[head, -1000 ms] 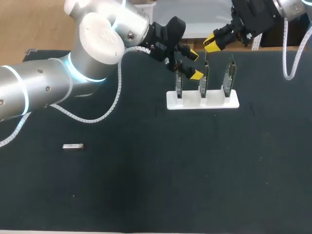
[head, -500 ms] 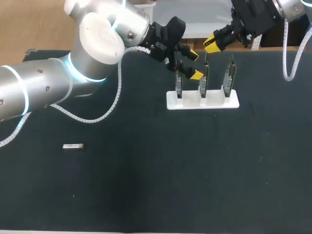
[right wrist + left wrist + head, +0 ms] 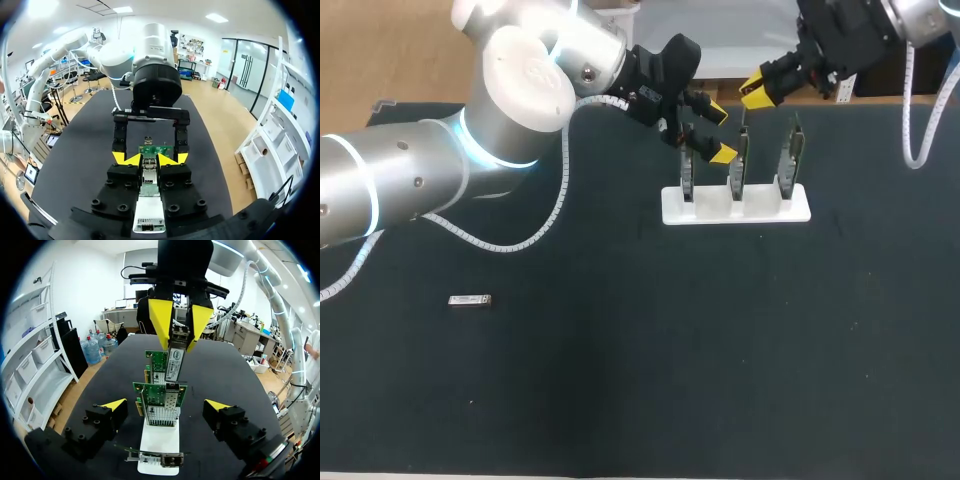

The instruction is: Pick up the optical module with the left hand, and insert it into the network port with the right hand.

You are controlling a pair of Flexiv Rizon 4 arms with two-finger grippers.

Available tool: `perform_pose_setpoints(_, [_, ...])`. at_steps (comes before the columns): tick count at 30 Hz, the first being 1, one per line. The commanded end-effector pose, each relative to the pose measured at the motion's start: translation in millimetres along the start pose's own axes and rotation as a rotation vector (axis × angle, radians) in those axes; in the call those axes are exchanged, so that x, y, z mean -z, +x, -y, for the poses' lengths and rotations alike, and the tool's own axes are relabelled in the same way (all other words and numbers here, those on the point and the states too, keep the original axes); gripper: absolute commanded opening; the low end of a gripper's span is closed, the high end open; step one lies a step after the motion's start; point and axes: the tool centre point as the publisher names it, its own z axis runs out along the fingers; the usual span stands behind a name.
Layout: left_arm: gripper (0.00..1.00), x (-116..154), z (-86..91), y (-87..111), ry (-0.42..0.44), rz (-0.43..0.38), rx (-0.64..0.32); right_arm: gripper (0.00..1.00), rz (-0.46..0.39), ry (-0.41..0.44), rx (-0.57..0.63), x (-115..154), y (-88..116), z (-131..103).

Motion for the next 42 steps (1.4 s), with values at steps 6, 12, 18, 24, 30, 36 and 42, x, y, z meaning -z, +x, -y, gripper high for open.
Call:
perform_pose_setpoints(6, [1.00, 0.7, 0.8, -0.7, -0.001, -0.004, 0.002, 0.00, -0.009, -0.005, -0.004, 0.8, 2.4, 1.5])
perform_pose_setpoints(12, [1.00, 0.7, 0.8, -0.7, -0.001, -0.004, 0.002, 0.00, -0.005, -0.013, 0.001, 0.8, 2.1, 2.4])
perform_pose_setpoints(18, [1.00, 0.7, 0.8, -0.7, -0.001, -0.004, 0.002, 0.00, -0.002, -0.026, 0.006, -0.3, 1.1, 3.2])
perform_pose_setpoints(24, [1.00, 0.7, 0.8, -0.7, -0.001, -0.004, 0.002, 0.00, -0.002, -0.035, 0.003, -2.4, 1.8, 3.5])
perform_pose_setpoints(30, [1.00, 0.7, 0.8, -0.7, -0.001, -0.004, 0.002, 0.00, 0.000, -0.042, 0.001, -5.1, 2.1, 2.5])
perform_pose_setpoints(36, [1.00, 0.7, 0.8, -0.7, -0.001, -0.004, 0.002, 0.00, 0.001, -0.045, -0.006, -7.0, 3.4, 0.6])
perform_pose_setpoints(42, [1.00, 0.7, 0.8, -0.7, -0.001, -0.004, 0.002, 0.00, -0.001, -0.045, -0.016, -7.5, 5.8, 0.2])
